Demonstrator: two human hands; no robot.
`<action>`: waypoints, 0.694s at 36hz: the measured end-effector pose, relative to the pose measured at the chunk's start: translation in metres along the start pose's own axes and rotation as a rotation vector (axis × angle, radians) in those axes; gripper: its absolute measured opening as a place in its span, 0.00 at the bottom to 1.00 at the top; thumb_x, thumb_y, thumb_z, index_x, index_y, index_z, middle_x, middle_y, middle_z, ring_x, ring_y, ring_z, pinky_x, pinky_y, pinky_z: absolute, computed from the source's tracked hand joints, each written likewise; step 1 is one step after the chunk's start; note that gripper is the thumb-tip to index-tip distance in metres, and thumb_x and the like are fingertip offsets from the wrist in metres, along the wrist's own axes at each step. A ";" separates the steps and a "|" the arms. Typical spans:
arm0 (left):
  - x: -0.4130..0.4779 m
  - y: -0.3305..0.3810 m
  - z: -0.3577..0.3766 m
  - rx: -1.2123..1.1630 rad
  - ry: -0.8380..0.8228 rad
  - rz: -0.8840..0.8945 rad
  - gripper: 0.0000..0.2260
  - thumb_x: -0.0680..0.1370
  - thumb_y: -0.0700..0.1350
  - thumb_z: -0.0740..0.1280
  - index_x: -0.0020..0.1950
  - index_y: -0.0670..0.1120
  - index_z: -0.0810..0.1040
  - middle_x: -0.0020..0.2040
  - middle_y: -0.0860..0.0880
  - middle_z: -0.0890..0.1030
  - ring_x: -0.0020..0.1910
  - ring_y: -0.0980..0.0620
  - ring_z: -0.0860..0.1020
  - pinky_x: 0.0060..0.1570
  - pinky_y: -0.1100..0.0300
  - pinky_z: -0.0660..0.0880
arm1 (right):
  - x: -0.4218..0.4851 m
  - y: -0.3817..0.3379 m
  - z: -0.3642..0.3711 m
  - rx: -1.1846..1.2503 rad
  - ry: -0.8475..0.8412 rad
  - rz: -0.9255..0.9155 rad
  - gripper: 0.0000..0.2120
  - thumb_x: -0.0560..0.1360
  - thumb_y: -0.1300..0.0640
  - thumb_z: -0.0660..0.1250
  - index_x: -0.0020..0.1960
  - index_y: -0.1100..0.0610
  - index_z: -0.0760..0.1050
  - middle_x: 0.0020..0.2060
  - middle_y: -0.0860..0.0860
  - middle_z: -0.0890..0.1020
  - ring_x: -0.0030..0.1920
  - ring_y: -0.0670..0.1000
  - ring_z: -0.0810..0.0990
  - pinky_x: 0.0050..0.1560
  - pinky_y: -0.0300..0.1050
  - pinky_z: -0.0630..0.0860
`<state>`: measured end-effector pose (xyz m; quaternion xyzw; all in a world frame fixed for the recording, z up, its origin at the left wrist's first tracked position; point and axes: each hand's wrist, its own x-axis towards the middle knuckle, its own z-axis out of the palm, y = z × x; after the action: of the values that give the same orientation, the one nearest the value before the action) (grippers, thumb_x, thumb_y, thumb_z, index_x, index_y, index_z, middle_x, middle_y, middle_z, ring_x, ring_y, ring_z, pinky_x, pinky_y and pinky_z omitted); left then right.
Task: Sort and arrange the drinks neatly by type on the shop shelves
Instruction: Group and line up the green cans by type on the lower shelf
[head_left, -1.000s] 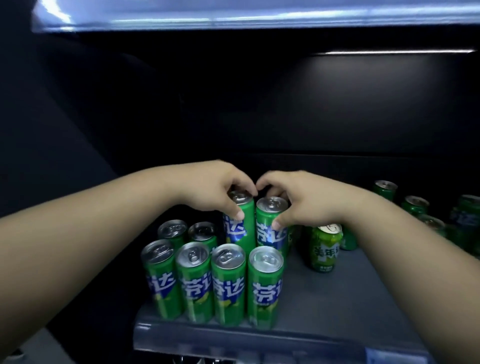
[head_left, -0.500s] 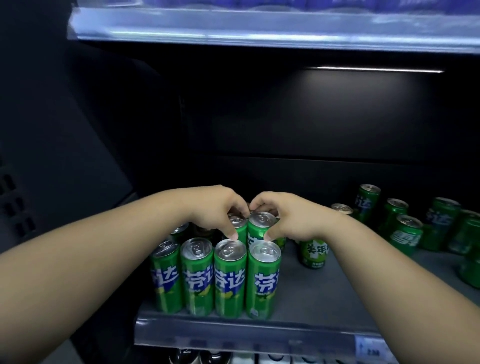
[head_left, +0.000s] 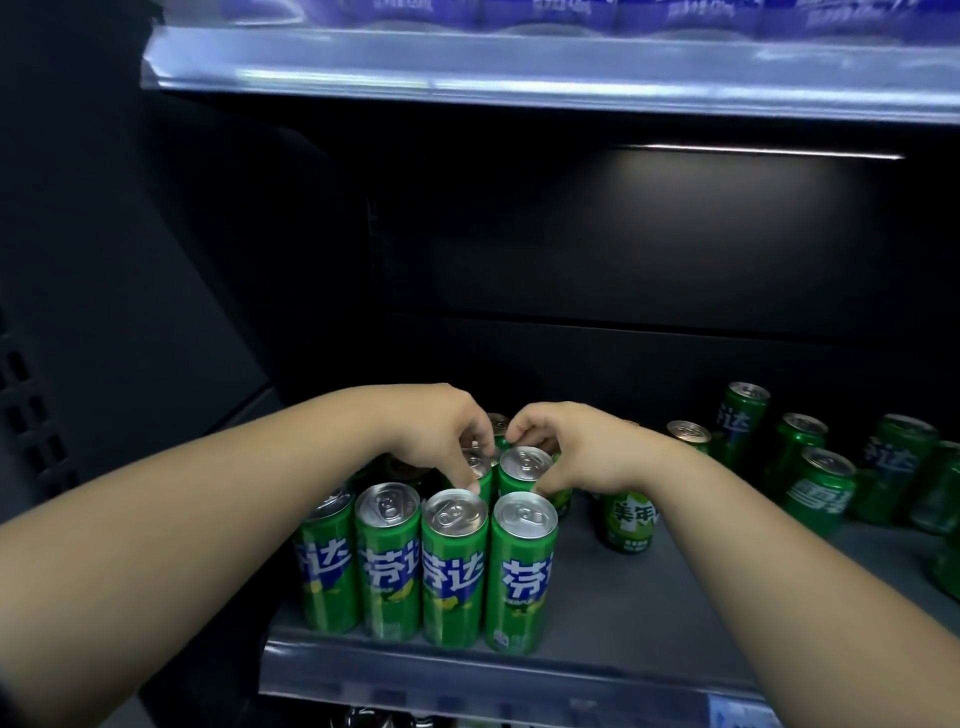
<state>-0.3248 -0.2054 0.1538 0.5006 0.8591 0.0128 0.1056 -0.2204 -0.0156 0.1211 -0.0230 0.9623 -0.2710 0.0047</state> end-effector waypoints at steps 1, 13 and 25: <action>0.000 0.000 0.000 0.001 -0.005 -0.006 0.23 0.69 0.58 0.77 0.62 0.57 0.79 0.51 0.57 0.79 0.50 0.55 0.77 0.48 0.59 0.74 | 0.001 0.001 0.001 0.009 -0.001 -0.002 0.28 0.66 0.63 0.79 0.63 0.50 0.75 0.57 0.45 0.81 0.57 0.42 0.80 0.54 0.35 0.76; -0.002 -0.003 0.000 -0.079 -0.020 -0.039 0.13 0.81 0.44 0.66 0.59 0.60 0.81 0.52 0.61 0.82 0.51 0.60 0.79 0.52 0.61 0.75 | 0.004 0.008 -0.003 0.081 -0.074 -0.038 0.21 0.71 0.59 0.78 0.62 0.48 0.79 0.57 0.44 0.82 0.56 0.44 0.81 0.59 0.43 0.77; 0.002 -0.011 0.009 -0.058 0.099 -0.050 0.08 0.78 0.48 0.69 0.56 0.57 0.82 0.48 0.59 0.81 0.48 0.59 0.78 0.48 0.63 0.74 | 0.003 0.014 -0.005 0.138 -0.157 -0.014 0.19 0.77 0.66 0.71 0.66 0.55 0.78 0.49 0.43 0.84 0.45 0.35 0.81 0.45 0.32 0.75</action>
<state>-0.3331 -0.2099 0.1436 0.4746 0.8747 0.0598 0.0776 -0.2244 -0.0007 0.1181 -0.0503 0.9379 -0.3338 0.0796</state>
